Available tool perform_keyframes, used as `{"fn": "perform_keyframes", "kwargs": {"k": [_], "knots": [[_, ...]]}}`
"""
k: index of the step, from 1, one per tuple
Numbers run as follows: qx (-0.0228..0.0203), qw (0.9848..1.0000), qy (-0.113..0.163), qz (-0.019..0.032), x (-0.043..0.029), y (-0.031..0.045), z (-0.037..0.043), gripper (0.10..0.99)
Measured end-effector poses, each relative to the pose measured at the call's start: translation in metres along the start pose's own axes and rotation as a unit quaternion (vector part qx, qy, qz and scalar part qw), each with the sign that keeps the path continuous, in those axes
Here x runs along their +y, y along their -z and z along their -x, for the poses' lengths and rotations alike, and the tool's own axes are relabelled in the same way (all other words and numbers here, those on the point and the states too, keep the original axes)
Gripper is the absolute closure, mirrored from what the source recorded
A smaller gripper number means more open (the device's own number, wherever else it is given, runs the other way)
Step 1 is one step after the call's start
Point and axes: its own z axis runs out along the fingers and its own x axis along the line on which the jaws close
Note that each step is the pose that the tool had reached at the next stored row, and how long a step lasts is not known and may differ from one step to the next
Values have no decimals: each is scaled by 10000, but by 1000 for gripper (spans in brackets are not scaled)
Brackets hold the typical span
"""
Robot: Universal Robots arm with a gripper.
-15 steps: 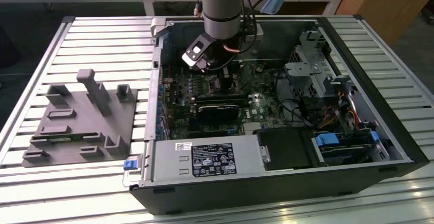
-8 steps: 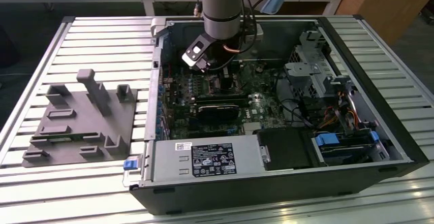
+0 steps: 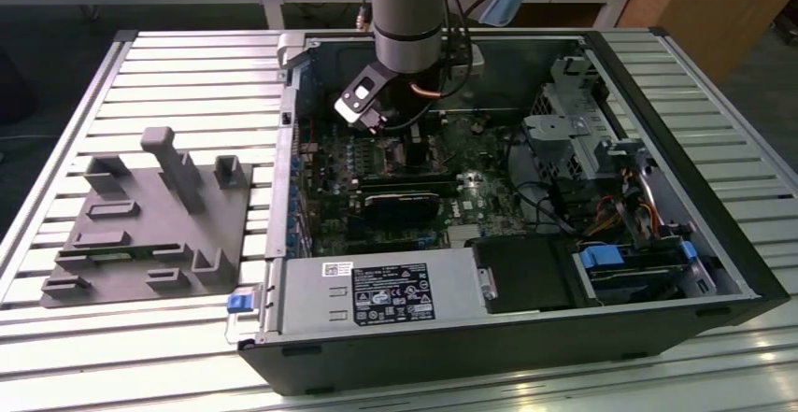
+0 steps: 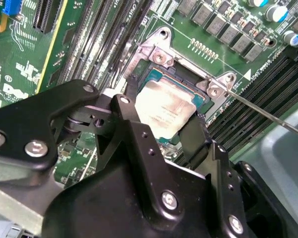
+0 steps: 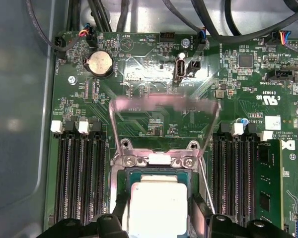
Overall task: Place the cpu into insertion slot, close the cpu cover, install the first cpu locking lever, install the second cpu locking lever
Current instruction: 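Place the cpu into insertion slot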
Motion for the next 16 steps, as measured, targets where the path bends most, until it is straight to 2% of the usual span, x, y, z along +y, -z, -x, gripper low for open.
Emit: {"fn": "perform_keyframes", "kwargs": {"k": [5,16], "knots": [[-3,10000,0,-2,0,6,1,475],[1,10000,0,-2,12,142,0,475]]}}
